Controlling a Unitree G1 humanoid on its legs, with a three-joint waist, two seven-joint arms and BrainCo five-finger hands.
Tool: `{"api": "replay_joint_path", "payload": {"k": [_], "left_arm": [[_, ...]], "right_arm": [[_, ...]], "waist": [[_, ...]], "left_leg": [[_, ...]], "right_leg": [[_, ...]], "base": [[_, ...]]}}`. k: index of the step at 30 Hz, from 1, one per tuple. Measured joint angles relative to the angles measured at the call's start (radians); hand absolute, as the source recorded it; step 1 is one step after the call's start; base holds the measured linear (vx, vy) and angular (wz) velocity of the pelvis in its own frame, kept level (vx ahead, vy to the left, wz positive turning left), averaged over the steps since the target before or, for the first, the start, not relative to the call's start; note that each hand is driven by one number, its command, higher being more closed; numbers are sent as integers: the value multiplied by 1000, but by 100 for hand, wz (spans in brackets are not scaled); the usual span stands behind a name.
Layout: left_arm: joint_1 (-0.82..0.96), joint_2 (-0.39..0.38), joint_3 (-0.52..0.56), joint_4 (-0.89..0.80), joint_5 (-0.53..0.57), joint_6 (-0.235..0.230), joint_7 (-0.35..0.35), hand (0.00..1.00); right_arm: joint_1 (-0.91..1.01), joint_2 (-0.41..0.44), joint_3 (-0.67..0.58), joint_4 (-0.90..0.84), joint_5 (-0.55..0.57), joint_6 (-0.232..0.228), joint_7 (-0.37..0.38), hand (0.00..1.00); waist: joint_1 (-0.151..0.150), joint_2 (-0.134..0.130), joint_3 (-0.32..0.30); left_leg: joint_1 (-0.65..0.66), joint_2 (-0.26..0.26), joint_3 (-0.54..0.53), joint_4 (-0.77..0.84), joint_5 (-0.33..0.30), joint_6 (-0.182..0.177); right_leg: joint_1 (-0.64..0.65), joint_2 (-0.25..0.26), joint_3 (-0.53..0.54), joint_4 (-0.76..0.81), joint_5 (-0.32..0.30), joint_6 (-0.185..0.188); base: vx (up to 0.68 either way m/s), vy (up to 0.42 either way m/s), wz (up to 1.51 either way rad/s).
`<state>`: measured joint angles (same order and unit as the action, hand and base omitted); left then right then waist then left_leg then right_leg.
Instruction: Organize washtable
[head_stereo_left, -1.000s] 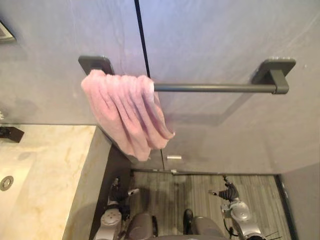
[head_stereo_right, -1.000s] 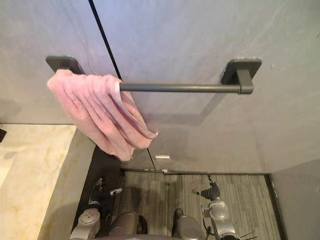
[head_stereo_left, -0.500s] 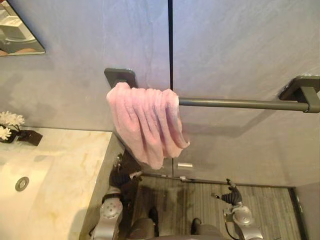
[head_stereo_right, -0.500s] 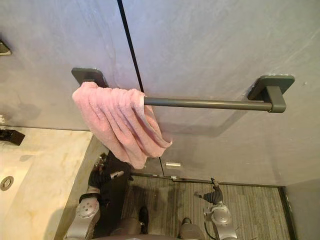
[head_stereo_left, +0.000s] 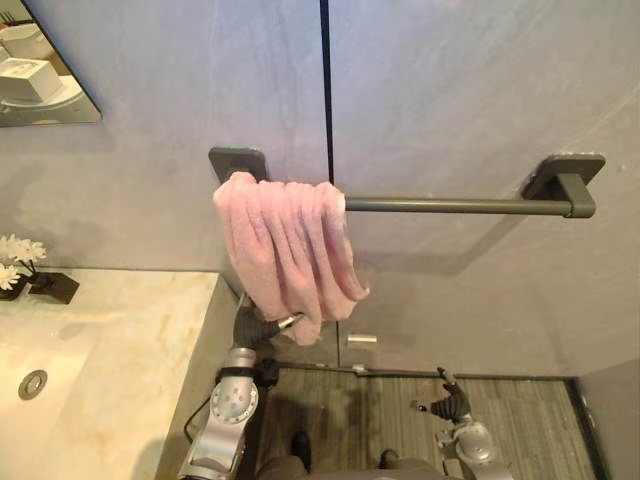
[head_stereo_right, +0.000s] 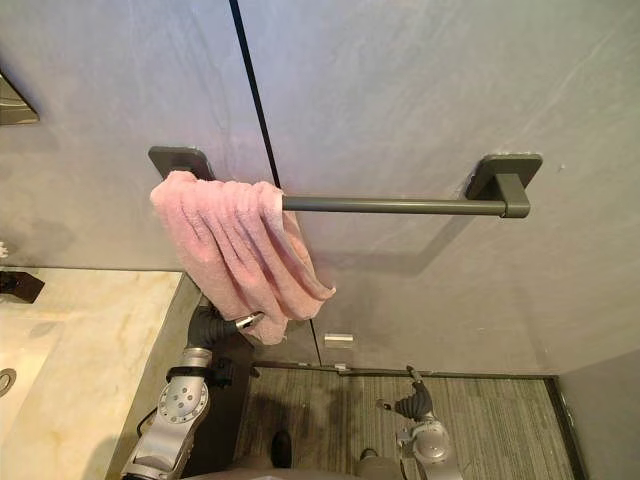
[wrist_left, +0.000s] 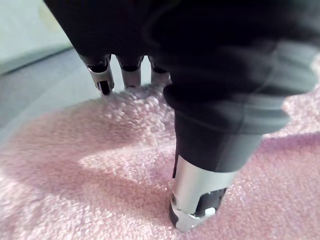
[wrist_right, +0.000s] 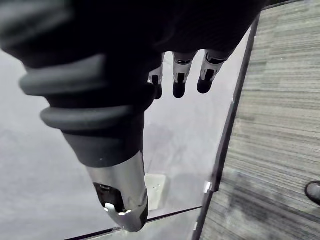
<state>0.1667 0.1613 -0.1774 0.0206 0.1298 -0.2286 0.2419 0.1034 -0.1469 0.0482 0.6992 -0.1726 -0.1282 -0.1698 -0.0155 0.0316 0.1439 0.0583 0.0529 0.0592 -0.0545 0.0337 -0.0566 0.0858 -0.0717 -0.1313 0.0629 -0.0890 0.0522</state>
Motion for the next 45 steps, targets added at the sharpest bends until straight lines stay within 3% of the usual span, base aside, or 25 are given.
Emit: {"api": "replay_joint_path", "payload": {"k": [7, 10, 18, 26, 27, 40, 45], "left_arm": [[-39, 29, -15, 30, 22, 2, 1, 100], [-39, 32, -15, 30, 40, 2, 4, 100], [-36, 39, -33, 28, 40, 2, 4, 100], [-36, 32, -80, 27, 38, 1, 3, 100], [-36, 25, -89, 27, 38, 1, 4, 100], [-30, -1, -89, 27, 37, 1, 23, 100], [-30, -3, -86, 27, 36, 1, 19, 100]], "right_arm": [[-30, -5, 27, -303, 1, -4, -2, 0], [-32, -31, 81, -463, 5, -18, 0, 0], [-112, -118, 242, -609, 69, -31, 56, 0], [-232, -90, 400, -609, 128, -62, 108, 0], [-235, -70, 403, -605, 136, -62, 103, 100], [-295, -28, 410, -499, 148, -60, 82, 100], [-233, -22, 245, -501, 121, -61, 74, 100]], "waist": [[-17, -1, -2], [-9, -6, -5], [2, -17, -12], [21, -15, -37], [31, -14, -41], [36, -15, -42], [32, -17, -43]], "left_leg": [[18, -1, 36, -35, 12, 7], [24, 0, 51, -35, 12, 7], [24, 3, 51, -33, 14, 6], [12, 2, 15, -34, 18, 5], [9, 1, 10, -34, 19, 5], [-8, 11, -32, -39, 43, -2], [-6, 14, -30, -39, 43, -2]], "right_leg": [[-1, 0, 36, -30, 26, 6], [-2, -1, 51, -32, 30, 7], [0, 5, 55, -34, 39, 3], [13, 7, 24, -54, 42, 1], [15, 7, 20, -57, 42, 1], [15, 19, -9, -56, 42, -1], [15, 19, -6, -54, 42, 0]], "base": [[-12, 7, -16], [-27, 3, -14], [-32, -7, -2], [-14, -16, 13], [7, -13, 12], [-30, -16, 9], [-13, -4, 0]]}}
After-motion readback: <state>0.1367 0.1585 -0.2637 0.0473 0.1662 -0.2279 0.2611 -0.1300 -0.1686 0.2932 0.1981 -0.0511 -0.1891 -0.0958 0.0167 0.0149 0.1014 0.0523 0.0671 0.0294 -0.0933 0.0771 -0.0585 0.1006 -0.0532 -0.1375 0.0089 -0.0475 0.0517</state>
